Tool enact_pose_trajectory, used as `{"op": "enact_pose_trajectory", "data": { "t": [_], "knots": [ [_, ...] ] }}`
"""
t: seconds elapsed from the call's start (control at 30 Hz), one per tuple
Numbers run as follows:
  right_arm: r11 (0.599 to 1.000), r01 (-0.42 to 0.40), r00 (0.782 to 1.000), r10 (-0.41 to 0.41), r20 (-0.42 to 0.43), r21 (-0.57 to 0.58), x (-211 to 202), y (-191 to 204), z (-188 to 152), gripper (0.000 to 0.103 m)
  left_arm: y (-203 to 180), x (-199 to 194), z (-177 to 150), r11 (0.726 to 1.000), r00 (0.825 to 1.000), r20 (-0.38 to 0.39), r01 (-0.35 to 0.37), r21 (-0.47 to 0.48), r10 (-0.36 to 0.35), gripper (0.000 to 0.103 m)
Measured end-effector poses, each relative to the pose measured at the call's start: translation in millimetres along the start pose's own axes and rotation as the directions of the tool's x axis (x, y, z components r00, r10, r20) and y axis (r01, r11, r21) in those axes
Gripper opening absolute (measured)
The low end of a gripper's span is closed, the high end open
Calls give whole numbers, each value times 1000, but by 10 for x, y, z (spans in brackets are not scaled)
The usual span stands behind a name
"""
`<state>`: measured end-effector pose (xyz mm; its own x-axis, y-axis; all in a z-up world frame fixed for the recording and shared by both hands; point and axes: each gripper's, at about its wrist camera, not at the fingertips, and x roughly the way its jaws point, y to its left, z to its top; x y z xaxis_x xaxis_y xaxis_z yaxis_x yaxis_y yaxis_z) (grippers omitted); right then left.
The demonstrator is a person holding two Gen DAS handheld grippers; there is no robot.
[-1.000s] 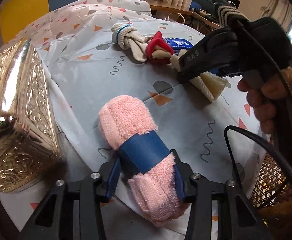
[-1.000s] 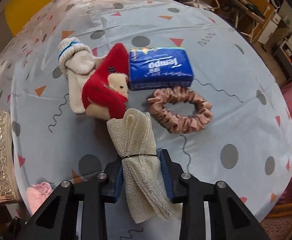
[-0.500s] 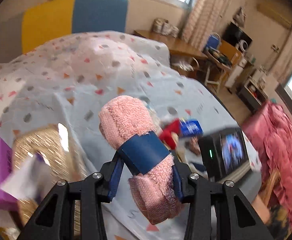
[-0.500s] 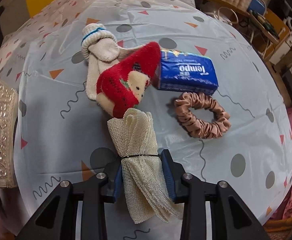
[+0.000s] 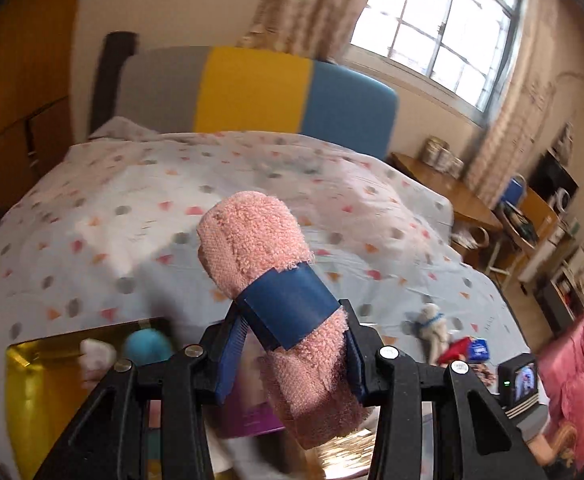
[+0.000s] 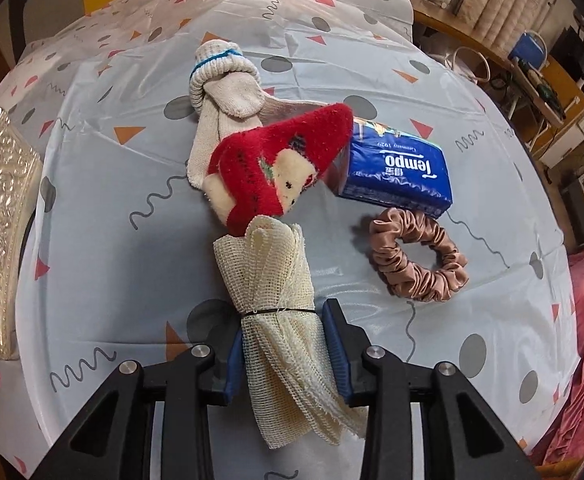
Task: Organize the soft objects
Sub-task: 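Carry the pink towel roll to the gold tray while the right gripper grasps the beige mesh sponge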
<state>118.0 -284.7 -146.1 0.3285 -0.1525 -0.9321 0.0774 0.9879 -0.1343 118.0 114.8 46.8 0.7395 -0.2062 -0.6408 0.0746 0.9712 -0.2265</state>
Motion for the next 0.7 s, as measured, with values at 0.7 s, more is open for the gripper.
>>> {"op": "enact_pose_trajectory", "data": {
  "t": [0.7],
  "knots": [
    [980, 139, 989, -131, 64, -143, -95, 347, -101, 31, 2007, -219, -1439, 892, 947, -232, -295, -344, 224, 45]
  ]
}}
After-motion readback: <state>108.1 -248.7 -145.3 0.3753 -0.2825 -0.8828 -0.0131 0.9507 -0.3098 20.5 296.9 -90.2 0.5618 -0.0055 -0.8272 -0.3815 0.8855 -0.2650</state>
